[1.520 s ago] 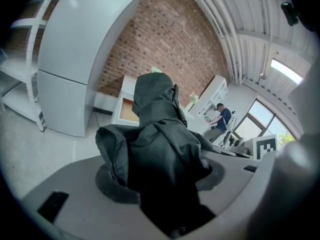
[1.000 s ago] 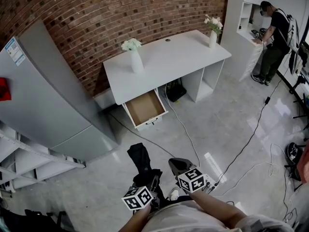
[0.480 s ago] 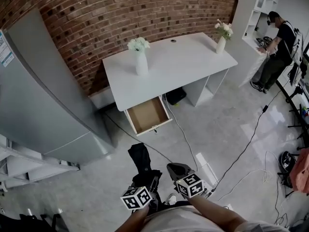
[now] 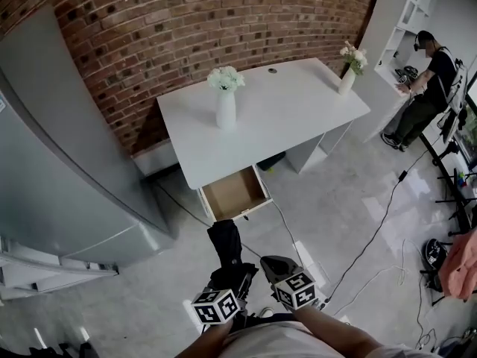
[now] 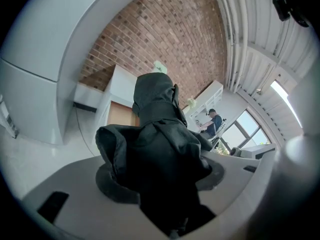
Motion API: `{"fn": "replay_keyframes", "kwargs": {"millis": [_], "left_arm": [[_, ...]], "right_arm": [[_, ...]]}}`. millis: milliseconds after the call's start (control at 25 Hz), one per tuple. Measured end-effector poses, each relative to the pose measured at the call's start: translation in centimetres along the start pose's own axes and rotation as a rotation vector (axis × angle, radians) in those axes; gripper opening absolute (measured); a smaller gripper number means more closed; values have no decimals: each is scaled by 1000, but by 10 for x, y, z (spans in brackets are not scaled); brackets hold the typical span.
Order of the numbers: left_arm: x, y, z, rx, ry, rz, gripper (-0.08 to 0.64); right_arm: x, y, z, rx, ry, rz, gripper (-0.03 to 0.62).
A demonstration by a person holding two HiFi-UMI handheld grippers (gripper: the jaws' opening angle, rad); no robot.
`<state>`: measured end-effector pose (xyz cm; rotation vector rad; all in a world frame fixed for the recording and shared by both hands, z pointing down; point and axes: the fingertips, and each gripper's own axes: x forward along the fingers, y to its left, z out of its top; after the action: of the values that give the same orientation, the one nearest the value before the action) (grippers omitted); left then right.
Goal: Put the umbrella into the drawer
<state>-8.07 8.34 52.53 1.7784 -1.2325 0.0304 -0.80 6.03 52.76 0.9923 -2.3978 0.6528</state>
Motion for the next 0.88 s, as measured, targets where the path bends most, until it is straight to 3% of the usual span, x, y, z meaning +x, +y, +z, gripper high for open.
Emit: {"fn": "replay_keyframes", "kwargs": {"millis": [360, 640, 880], "left_arm": [[10, 22, 44, -7, 2, -69, 260], [18, 33, 59, -27, -13, -70, 261], [33, 32, 56, -15, 2, -35, 261]], "right_arm": [[27, -3, 39, -30, 19, -74, 17], [45, -10, 45, -16, 23, -89, 18], [57, -27, 50, -7, 12, -52, 17]]}}
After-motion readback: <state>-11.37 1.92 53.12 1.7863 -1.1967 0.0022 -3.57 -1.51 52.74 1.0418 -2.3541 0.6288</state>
